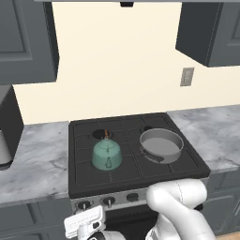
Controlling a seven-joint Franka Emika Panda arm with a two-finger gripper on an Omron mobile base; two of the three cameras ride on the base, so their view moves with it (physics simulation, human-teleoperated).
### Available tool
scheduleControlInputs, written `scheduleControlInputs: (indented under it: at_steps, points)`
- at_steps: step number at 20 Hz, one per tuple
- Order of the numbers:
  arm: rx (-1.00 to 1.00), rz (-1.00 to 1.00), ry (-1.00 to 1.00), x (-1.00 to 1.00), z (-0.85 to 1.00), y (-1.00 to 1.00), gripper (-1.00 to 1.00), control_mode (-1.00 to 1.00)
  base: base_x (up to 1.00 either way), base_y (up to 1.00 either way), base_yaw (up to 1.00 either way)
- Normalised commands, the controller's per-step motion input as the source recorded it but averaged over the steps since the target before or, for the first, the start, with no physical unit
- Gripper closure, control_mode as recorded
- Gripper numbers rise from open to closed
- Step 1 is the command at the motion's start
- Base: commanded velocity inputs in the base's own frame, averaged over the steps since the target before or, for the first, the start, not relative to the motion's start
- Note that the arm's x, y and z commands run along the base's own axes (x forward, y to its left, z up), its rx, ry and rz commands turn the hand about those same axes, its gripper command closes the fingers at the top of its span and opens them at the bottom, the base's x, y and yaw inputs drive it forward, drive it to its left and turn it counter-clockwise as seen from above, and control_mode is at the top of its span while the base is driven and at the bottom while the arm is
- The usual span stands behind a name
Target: Pick the kettle from the counter and place it on a stove burner. Then turn the burner on.
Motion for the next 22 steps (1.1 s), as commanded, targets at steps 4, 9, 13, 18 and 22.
scheduleControlInputs:
  at_steps: [4, 9, 13, 18, 22]
  points:
    - [-0.04, -0.05, -0.01, 0.01, -0.15, 0.29, -1.0, -1.0, 0.0, 0.0, 0.0]
    - [0.0, 0.0, 0.0, 0.0, 0.0, 0.0, 1.0, -1.0, 0.0, 0.0, 0.0]
    - [0.0, 0.0, 0.0, 0.0, 0.0, 0.0, 1.0, -1.0, 0.0, 0.0, 0.0]
    - [-0.01, 0.06, 0.01, 0.0, 0.0, 0.03, 1.0, -1.0, 0.0, 0.0, 0.0]
    - [-0.08, 0.21, 0.02, -0.02, 0.0, 0.16, 1.0, -1.0, 0.0, 0.0, 0.0]
